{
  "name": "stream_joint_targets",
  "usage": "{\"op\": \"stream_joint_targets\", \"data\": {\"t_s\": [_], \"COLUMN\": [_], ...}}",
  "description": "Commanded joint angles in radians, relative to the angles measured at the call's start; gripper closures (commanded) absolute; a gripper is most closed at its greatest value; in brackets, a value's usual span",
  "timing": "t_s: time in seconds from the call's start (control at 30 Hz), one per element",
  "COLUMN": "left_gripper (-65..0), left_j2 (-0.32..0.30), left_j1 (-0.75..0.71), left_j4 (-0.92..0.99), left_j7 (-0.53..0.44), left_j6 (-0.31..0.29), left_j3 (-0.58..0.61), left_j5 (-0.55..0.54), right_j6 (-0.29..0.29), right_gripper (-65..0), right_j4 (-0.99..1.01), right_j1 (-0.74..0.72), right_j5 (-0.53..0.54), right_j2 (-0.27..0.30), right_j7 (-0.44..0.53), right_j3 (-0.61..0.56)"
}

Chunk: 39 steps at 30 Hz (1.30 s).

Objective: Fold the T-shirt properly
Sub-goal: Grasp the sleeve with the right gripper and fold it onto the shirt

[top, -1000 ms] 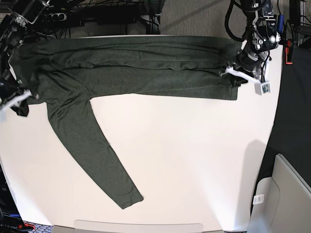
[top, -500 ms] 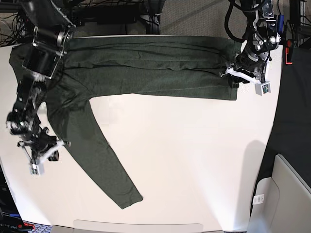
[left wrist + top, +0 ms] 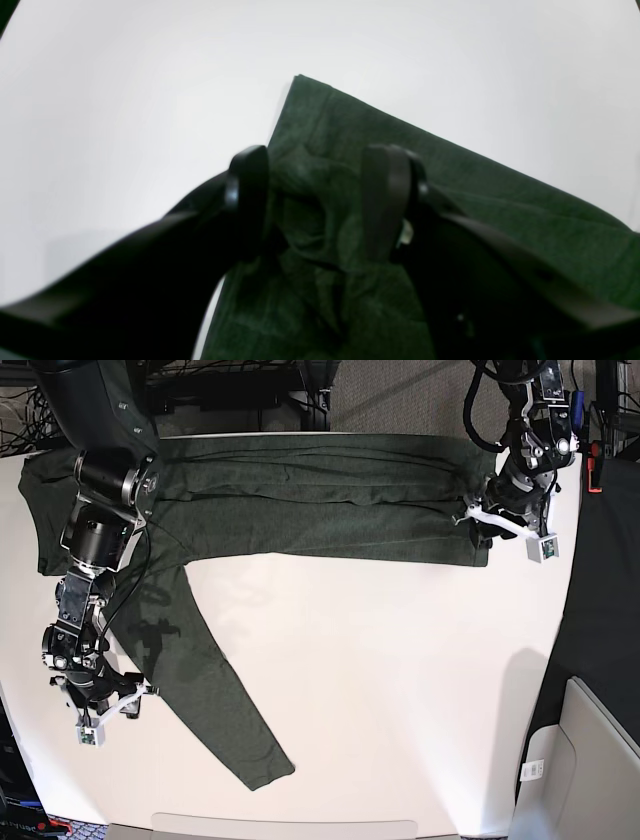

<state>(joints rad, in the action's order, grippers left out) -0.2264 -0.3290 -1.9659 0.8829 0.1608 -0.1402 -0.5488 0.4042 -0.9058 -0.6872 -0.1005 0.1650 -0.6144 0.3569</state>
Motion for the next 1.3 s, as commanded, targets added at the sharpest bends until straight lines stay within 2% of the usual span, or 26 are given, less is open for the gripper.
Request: {"op": "stream_joint_targets", "data": {"t_s": [0.0, 0.23, 0.63, 0.73, 0.9, 0.97, 1.1, 1.17, 1.27], "left_gripper": [-29.2, -29.1, -29.1, -29.1, -29.1, -29.1, -29.1, -29.1, -29.0], "left_j2": [-0.009, -0.008, -0.008, -0.008, -0.008, -0.008, -0.008, -0.008, -0.008], "left_j1": [0.008, 0.023, 0.023, 0.023, 0.023, 0.021, 0.021, 0.021, 0.021], "left_j4": [-0.022, -0.022, -0.029, -0.031, -0.031, -0.031, -0.031, -0.031, -0.031], "left_j7": [-0.021, -0.021, -0.021, -0.021, -0.021, -0.021, -0.021, -0.021, -0.021], "left_j6": [-0.002, -0.002, -0.002, -0.002, -0.002, -0.002, -0.002, -0.002, -0.002], "left_j3": [-0.006, -0.006, -0.006, -0.006, -0.006, -0.006, -0.006, -0.006, -0.006], "left_j5": [0.000, 0.000, 0.000, 0.000, 0.000, 0.000, 0.000, 0.000, 0.000], "right_j6": [0.005, 0.005, 0.003, 0.008, 0.011, 0.045, 0.223, 0.284, 0.294], "right_gripper": [-33.2, -33.2, -32.9, -25.9, -4.3, -0.2, -0.4, -0.4, -0.4], "right_j4": [0.023, 0.181, 0.296, 0.296, 0.293, 0.285, 0.123, 0.006, -0.171], "right_j1": [-0.047, -0.059, -0.035, -0.027, -0.009, 0.002, 0.068, 0.111, 0.177], "right_j5": [0.012, 0.011, 0.009, 0.014, 0.043, 0.101, 0.199, 0.236, 0.321], "right_j2": [0.006, 0.009, 0.012, 0.011, 0.001, 0.005, 0.003, 0.001, 0.001], "right_j7": [0.043, 0.144, 0.150, 0.083, 0.009, -0.031, -0.147, -0.233, -0.370], "right_j3": [0.000, -0.002, -0.002, -0.002, 0.000, 0.000, -0.002, -0.002, -0.002]}}
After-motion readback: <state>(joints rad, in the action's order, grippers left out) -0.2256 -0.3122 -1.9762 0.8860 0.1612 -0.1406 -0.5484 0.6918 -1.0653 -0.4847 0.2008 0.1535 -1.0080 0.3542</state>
